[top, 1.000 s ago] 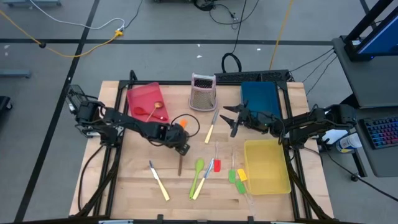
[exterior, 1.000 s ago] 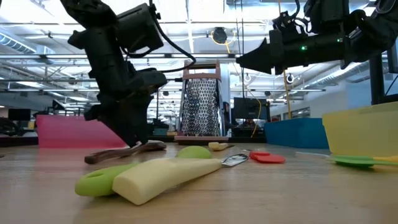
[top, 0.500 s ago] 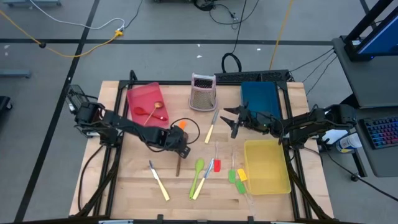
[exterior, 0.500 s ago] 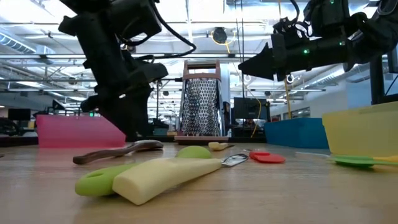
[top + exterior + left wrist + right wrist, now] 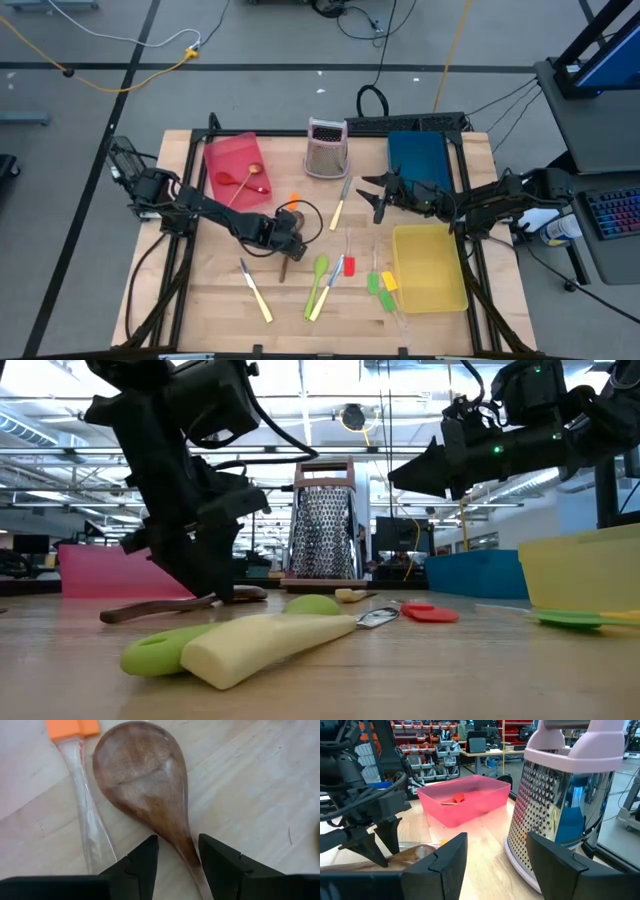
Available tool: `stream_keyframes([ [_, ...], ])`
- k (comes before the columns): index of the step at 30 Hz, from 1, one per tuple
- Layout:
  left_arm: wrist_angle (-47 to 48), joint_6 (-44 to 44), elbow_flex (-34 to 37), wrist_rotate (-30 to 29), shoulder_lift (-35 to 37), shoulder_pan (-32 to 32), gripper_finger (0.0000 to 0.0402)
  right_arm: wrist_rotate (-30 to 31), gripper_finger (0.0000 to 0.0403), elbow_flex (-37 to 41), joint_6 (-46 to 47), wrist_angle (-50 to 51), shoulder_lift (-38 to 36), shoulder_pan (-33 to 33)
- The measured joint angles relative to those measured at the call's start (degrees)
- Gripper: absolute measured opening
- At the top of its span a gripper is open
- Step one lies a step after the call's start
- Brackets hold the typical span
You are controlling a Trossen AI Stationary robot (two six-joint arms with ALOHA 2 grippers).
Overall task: Pick & Place Kitchen Items
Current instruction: Put the brown serving spoon into the pink bin
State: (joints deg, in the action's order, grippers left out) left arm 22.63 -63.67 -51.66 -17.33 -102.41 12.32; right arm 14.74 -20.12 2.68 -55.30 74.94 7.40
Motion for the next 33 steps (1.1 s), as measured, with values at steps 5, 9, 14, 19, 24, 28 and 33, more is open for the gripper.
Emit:
stream_keyframes([
  [5,0.1,0.2,0.1,-2.3,0.4,0.0,0.0093,0.0,0.0196,0.0,1.2,0.7,0.0,0.0],
  [9,-0.7,0.2,0.2,-3.8,1.5,-0.1,0.0036,0.0,0.0196,0.0,1.7,1.8,0.0,0.0],
  [14,-2.2,2.3,0.3,-6.1,5.2,-0.3,0.0021,0.0,0.0196,0.0,3.8,2.5,0.0,0.0],
  [19,1.1,6.2,-2.8,-10.8,10.1,-0.2,0.0032,0.0,0.0196,0.0,4.2,4.2,0.0,0.0],
  [24,13.1,6.1,-7.0,-19.5,15.6,-1.5,0.0018,-0.1,0.0196,0.0,6.2,5.5,0.0,0.0],
  [28,22.7,3.6,-8.7,-24.0,19.7,-4.2,0.002,-0.1,0.0196,0.0,7.5,5.7,0.0,0.0],
  [33,30.4,2.8,-8.7,-25.6,22.9,-10.6,0.003,0.0,0.0196,0.0,8.5,6.5,0.0,0.0],
])
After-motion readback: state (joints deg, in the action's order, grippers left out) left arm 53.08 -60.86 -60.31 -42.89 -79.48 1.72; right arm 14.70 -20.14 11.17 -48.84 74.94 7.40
